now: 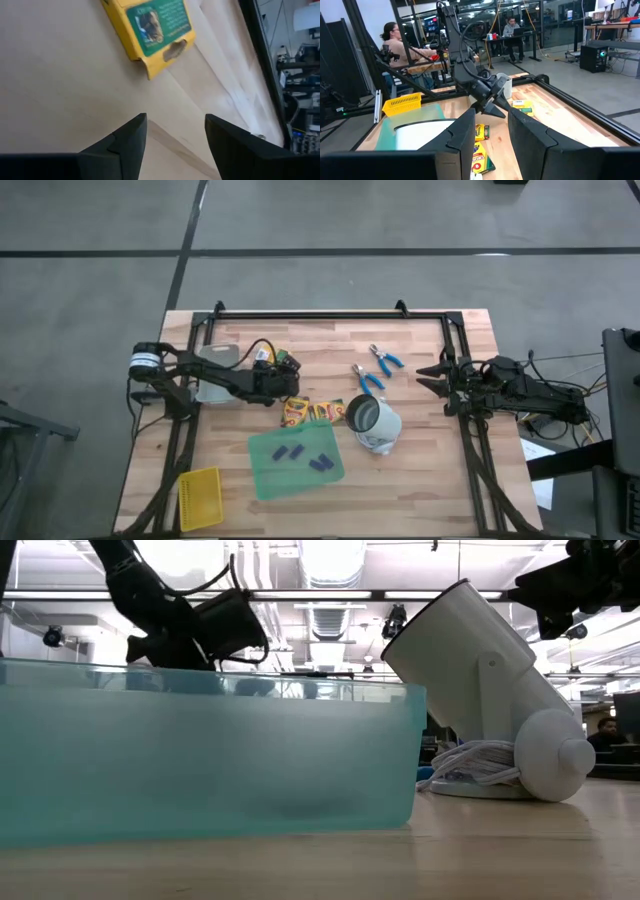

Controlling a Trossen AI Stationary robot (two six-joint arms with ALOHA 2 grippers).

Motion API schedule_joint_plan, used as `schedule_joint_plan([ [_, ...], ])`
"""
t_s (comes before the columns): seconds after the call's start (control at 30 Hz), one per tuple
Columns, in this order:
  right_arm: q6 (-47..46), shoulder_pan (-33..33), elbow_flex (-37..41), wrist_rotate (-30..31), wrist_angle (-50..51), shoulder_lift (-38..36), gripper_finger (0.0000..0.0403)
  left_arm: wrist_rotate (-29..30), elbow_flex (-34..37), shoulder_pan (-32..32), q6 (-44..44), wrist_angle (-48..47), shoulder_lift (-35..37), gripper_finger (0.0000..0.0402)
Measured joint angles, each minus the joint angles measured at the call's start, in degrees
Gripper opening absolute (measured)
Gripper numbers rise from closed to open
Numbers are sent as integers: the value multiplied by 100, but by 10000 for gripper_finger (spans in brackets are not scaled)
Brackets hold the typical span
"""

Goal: Pick & Place School Supplies
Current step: Put the yellow crayon box into the gray bin

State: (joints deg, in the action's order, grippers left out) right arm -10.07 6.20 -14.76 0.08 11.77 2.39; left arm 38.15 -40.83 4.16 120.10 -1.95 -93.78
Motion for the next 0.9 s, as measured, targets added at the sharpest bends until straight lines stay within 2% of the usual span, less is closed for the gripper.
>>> schedule_joint_plan([
  [0.3,0,0,0,-1,1,0,114,-9,42,252,-213,-62,0,206],
  [0.9,0,-2,0,-1,2,0,114,-423,-66,567,-497,-54,-181,206],
])
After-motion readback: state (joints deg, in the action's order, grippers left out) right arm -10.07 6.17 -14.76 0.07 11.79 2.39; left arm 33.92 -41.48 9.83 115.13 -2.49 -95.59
